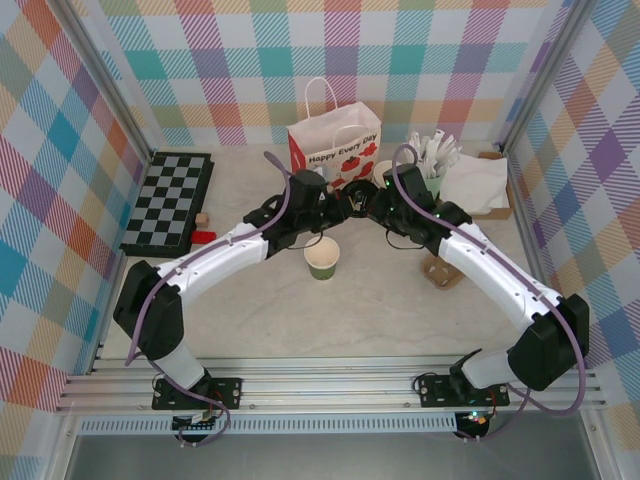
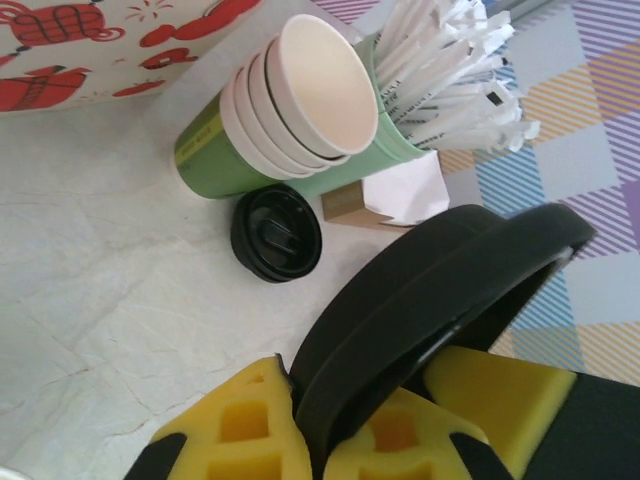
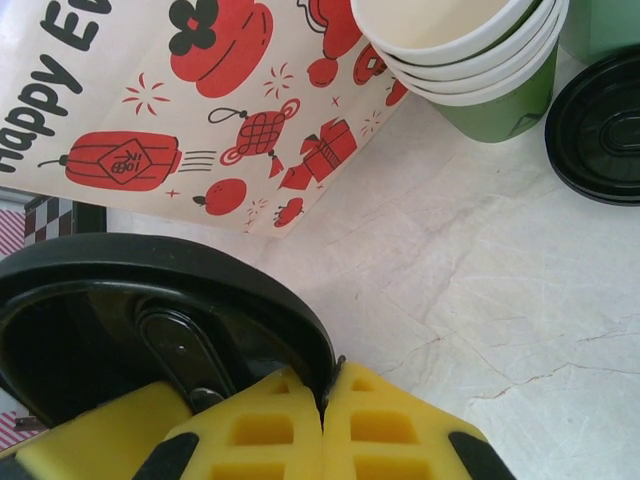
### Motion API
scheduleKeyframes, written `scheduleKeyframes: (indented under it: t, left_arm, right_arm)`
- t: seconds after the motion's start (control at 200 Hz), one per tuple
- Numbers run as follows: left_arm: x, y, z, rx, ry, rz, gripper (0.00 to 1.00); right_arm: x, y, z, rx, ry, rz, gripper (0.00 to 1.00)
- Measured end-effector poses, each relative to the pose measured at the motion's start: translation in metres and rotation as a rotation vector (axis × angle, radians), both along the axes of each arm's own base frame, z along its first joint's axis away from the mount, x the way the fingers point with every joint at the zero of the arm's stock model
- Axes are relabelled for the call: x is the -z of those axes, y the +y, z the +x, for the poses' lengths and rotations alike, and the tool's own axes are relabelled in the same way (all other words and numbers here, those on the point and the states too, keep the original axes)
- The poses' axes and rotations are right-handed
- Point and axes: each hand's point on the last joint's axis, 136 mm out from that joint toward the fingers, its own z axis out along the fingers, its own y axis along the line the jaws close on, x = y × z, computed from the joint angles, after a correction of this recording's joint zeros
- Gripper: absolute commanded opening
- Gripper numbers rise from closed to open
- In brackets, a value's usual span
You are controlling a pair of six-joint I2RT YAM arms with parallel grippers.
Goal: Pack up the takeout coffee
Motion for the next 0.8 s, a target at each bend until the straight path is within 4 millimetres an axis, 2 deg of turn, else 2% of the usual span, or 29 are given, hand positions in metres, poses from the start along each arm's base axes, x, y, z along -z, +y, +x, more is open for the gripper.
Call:
scheduleKeyframes:
  t: [0.045, 0.09, 0.11, 0.155, 0.18, 0.24, 0.39, 0.465, 0.56, 0.66, 0.8]
  left_arm:
    - [0.001, 0.0, 0.001, -0.002, -0.001, 0.009, 0.0]
    - [0.002, 0.0, 0.0, -0.001, 0.002, 0.019, 0.0]
    - [0.003, 0.0, 0.0, 0.002, 0.001, 0.025, 0.0]
    - [0.004, 0.001, -0.001, 0.011, -0.007, 0.045, 0.0]
    - [0.004, 0.001, -0.001, 0.021, -0.014, 0.062, 0.0]
    - [0.003, 0.002, -0.003, 0.051, -0.037, 0.105, 0.0]
    - [-0.018, 0.002, -0.008, 0.178, -0.142, 0.241, 0.0]
    - [-0.033, 0.001, -0.011, 0.244, -0.195, 0.294, 0.0]
    - [-0.044, 0.001, -0.014, 0.301, -0.239, 0.34, 0.0]
    - [-0.044, 0.001, -0.019, 0.344, -0.25, 0.367, 0.0]
    - [-0.029, 0.001, -0.023, 0.39, -0.217, 0.408, 0.0]
  right_arm:
    - [0.0, 0.0, 0.0, 0.001, -0.001, -0.001, 0.1]
    - [0.0, 0.0, 0.0, -0.005, -0.001, -0.002, 0.24]
    - [0.0, 0.001, 0.0, -0.013, -0.002, -0.005, 0.33]
    - [0.0, 0.003, -0.001, -0.039, -0.005, -0.013, 0.62]
    - [0.0, 0.005, -0.002, -0.06, -0.009, -0.02, 0.73]
    - [-0.005, 0.008, -0.003, -0.126, -0.025, -0.046, 0.8]
    - [-0.036, 0.011, -0.006, -0.382, -0.149, -0.205, 0.76]
    - [-0.049, 0.009, -0.007, -0.493, -0.218, -0.319, 0.68]
    - [-0.057, 0.003, -0.008, -0.589, -0.268, -0.463, 0.54]
    - [-0.058, -0.001, -0.007, -0.658, -0.287, -0.567, 0.41]
    - [-0.051, -0.006, -0.011, -0.724, -0.277, -0.641, 0.29]
